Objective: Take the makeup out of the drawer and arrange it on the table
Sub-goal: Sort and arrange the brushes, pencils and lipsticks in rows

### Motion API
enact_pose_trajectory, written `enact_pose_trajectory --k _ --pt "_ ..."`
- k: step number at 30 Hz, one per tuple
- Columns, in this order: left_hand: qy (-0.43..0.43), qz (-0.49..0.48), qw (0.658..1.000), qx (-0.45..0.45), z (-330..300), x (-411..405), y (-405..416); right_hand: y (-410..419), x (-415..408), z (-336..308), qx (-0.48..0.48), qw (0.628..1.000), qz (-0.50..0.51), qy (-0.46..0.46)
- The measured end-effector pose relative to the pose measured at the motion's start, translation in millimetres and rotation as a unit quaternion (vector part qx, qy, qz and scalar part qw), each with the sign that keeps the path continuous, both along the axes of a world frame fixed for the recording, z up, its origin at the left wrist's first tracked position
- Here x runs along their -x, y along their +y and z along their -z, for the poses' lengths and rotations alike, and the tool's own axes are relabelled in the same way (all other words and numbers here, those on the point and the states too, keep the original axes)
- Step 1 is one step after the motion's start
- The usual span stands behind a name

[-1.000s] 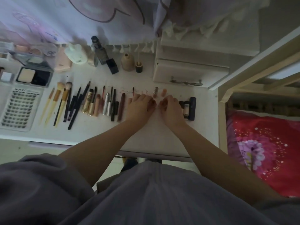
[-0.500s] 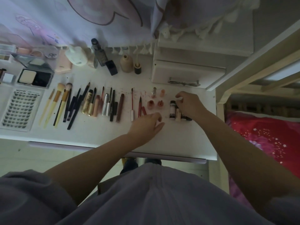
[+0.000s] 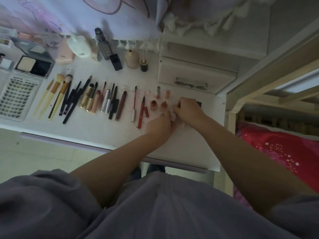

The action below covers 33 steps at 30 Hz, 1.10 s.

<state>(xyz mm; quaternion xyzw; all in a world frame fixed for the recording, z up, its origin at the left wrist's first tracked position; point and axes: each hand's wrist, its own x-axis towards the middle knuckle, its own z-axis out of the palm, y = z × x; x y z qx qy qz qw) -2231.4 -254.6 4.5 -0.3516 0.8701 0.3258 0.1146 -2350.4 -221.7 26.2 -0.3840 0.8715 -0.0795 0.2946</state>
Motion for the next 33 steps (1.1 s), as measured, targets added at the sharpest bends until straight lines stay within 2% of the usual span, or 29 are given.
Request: enact_pose_trajectory --k 3,6,10,12,14,16,18,24,33 --pt "0.040 0.028 0.998 0.030 -8.3 -16.0 -4.9 7.0 6.8 -14.3 -0.007 0.999 0.013 -0.048" --pt "0.073 0.060 0.994 0.063 -20.3 -31.9 -10.8 17.0 7.2 -29.8 -0.044 0.981 0.054 -0.179" --pt "0.062 0.134 0.982 0.117 -33.7 -38.3 -14.5 29.7 -7.2 -41.6 0.004 0.955 0.101 -0.278" --pt "0.058 0.151 0.982 0.095 -42.3 -38.1 -16.4 34.5 -16.5 -47.2 0.058 0.942 0.119 -0.309" --pt "0.097 0.126 0.987 -0.002 -53.5 -40.5 -19.2 42.0 -26.4 -53.7 0.119 0.924 0.140 -0.336" --pt "0.139 0.120 0.980 -0.073 -62.4 -48.2 -22.1 51.0 -34.8 -62.1 0.164 0.917 0.126 -0.341" --pt "0.158 0.144 0.973 -0.085 -68.0 -58.2 -24.9 58.6 -40.4 -71.5 0.164 0.921 0.096 -0.340" --pt "0.165 0.186 0.968 -0.027 -67.9 -77.7 -25.1 62.7 -58.3 -90.7 0.080 0.956 0.037 -0.280" --pt "0.150 0.204 0.967 -0.007 -68.9 -93.7 -27.0 67.4 -67.7 -95.1 0.059 0.958 0.013 -0.281"
